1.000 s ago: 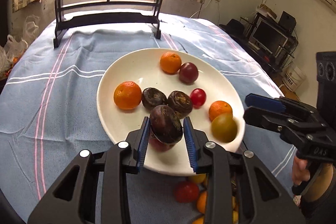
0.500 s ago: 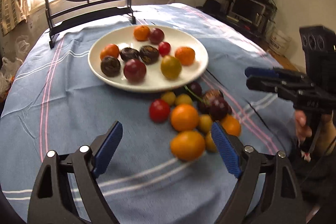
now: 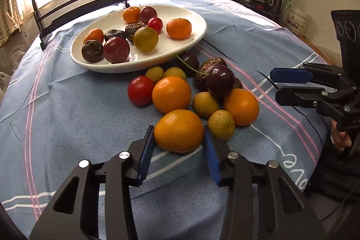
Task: Organize fruits
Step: 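Grasp a large orange with the left tool while the right tool grasps a tangerine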
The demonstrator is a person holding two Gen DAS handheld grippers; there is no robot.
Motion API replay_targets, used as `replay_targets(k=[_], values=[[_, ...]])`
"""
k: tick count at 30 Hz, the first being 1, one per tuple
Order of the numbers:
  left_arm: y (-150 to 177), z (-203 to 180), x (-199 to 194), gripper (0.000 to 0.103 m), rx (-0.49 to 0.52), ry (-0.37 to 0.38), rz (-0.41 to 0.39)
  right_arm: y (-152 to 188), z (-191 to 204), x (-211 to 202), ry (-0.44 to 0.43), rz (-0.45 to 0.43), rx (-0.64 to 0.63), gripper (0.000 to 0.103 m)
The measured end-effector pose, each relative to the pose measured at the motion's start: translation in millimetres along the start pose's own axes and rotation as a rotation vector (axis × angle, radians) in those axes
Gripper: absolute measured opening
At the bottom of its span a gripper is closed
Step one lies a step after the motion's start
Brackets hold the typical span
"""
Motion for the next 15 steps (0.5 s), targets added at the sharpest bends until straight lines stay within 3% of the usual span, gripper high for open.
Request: replay_targets(k=[8,15], values=[[9,2,-23,0.041,-0.046,0.007,-0.058,0,22,19,0.017,0.067,-0.077,0.049],[19,17,-39,0.041,-0.108,0.001,-0.076,-5,19,40,0.026,0.092,-0.010,0.043]])
Point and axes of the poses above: each gripper's, at about its wrist camera, not at the fingertips, and x roughly the way its jaws point, z to its left, y to its underside, the point moved 4 cm from there along x, roughly the way its jaws point, and after that the axes turned 4 degrees about -z, right-handed, at the moved point
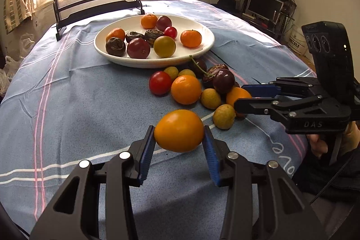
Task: Organize fruits
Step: 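Grasp a large orange with the left tool while the right tool grasps a tangerine, then carry the orange and tangerine over the plate and open both tools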
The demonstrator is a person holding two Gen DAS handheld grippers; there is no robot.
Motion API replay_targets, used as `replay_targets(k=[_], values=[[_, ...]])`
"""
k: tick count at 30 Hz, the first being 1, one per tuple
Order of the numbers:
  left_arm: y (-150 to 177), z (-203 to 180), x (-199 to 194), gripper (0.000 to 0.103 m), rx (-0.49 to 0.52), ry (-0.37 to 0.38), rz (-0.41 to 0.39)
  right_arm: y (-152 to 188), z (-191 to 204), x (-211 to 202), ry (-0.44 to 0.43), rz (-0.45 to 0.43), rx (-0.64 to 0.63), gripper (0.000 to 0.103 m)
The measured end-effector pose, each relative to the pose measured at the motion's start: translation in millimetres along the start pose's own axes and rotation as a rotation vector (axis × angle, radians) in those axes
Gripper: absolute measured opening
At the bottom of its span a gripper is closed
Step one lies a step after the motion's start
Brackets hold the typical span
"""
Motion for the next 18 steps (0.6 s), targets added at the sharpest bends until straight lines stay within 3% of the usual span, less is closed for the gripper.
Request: replay_targets(k=[7,18], values=[[0,4,-4,0.041,-0.024,0.003,-0.019,8,4,-1,0.009,0.067,-0.014,0.040],[0,2,-2,0.041,-0.034,0.002,-0.024,1,8,3,0.000,0.028,0.016,0.034]])
Point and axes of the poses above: each gripper's, at about its wrist camera, not at the fingertips, and x roughly the way its jaws point, z to its left, y to its underside, the point moved 4 cm from there along x, roughly the way its jaws point, and after that the axes turned 4 degrees about -z, right-handed, at the moved point
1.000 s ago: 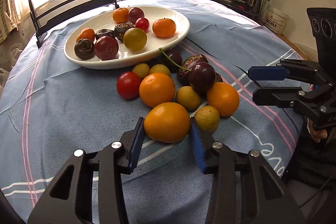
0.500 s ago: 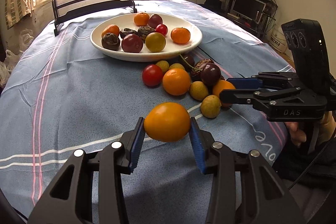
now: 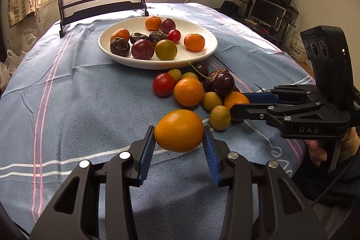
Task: Organize fruits
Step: 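Carry the orange and tangerine over the plate and open both tools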
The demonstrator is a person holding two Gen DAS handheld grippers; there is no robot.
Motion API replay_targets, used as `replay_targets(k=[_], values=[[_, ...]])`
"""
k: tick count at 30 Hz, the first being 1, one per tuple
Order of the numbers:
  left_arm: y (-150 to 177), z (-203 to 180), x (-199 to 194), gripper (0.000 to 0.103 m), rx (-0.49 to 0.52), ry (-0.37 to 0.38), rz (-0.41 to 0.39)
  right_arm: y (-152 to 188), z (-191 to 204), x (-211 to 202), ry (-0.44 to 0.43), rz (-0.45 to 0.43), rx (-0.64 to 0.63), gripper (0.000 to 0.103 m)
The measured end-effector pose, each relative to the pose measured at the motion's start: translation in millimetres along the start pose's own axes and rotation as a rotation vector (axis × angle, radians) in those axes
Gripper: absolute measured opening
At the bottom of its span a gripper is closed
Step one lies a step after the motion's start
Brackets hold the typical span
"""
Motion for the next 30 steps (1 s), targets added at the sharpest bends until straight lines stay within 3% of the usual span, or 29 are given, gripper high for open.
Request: replay_targets(k=[8,16,20,24,30], values=[[-7,6,-11,0.041,-0.036,0.011,-0.038,1,-17,-37,-0.068,-0.082,0.071,0.034],[-46,19,-1,0.041,-0.049,0.038,-0.060,-53,-45,-67,-0.088,-0.206,0.117,0.034],[-86,27,15,0.041,-0.048,0.053,-0.071,-93,-56,-51,-0.079,-0.220,0.118,0.034],[-130,33,44,0.042,-0.037,0.036,-0.077,-130,-69,-20,-0.014,-0.222,0.107,0.035],[-168,50,106,0.043,-0.106,0.034,-0.033,-157,-89,32,0.037,-0.176,0.130,0.035]])
Point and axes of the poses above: each gripper's, at about its wrist camera, not at the fingertips, and x roughly the way its jaws point, z to its left, y to its underside, the point moved 4 cm from there along x, roughly the way its jaws point, and after that the axes turned 4 degrees about -z, right-handed, at the moved point
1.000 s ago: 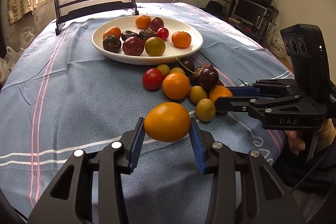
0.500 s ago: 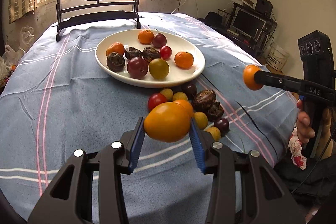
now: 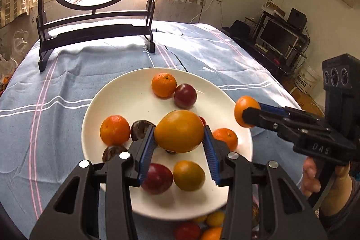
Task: Organize fruits
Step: 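Carry the orange and tangerine over the plate and open both tools, then grasp a yellow-green fruit with the left tool while the right tool grasps a dark cherry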
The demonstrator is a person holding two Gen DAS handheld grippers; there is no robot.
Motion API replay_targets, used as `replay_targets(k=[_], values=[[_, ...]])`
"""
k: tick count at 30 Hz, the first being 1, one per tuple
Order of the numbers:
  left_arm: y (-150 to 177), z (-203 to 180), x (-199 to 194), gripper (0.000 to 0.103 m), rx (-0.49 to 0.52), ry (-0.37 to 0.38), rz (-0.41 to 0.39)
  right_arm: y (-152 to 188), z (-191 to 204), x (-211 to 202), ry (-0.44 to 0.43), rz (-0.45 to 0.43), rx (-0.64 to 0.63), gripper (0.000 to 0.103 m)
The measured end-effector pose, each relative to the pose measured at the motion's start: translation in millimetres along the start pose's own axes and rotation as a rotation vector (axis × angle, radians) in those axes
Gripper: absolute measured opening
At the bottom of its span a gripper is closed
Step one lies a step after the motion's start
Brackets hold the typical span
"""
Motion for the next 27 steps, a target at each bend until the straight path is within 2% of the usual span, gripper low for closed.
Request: replay_targets(k=[1,2,3,4,5,7,11,15,19,22,25,27], values=[[-3,4,8,0.048,-0.012,-0.006,0.005,-1,-1,5,0.000,0.001,-0.001,0.036],[-4,9,14,0.062,-0.026,-0.019,0.011,-1,0,9,-0.003,0.004,-0.006,0.036],[-5,14,17,0.064,-0.044,-0.029,0.010,1,1,11,-0.001,0.005,-0.006,0.041],[-5,17,17,0.064,-0.058,-0.028,0.008,1,2,9,-0.005,0.000,0.000,0.053],[-4,19,13,0.064,-0.065,-0.027,0.001,1,2,4,-0.005,-0.020,0.008,0.056],[2,17,-4,0.065,-0.064,-0.019,-0.028,4,4,-11,-0.023,-0.042,0.012,0.056],[31,1,-48,0.073,0.007,-0.017,-0.049,26,12,-45,-0.052,-0.039,-0.008,0.056],[75,-16,-85,0.077,0.066,0.002,-0.028,72,25,-71,-0.068,0.022,-0.059,0.056],[119,-36,-107,0.076,0.149,-0.018,-0.001,122,47,-89,-0.088,0.085,-0.137,0.056],[148,-51,-111,0.076,0.200,-0.025,0.025,151,61,-95,-0.120,0.123,-0.163,0.055],[168,-58,-106,0.076,0.222,-0.054,0.033,163,59,-87,-0.065,0.138,-0.157,0.028],[175,-61,-104,0.076,0.220,-0.058,0.033,165,53,-82,-0.061,0.134,-0.102,0.027]])
Point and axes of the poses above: each gripper's, at about its wrist camera, not at the fingertips, and x roughly the way its jaws point, z to its left, y to its underside, the point moved 4 cm from there along x, roughly the way its jaws point, and after that the axes turned 4 degrees about -z, right-handed, at the moved point
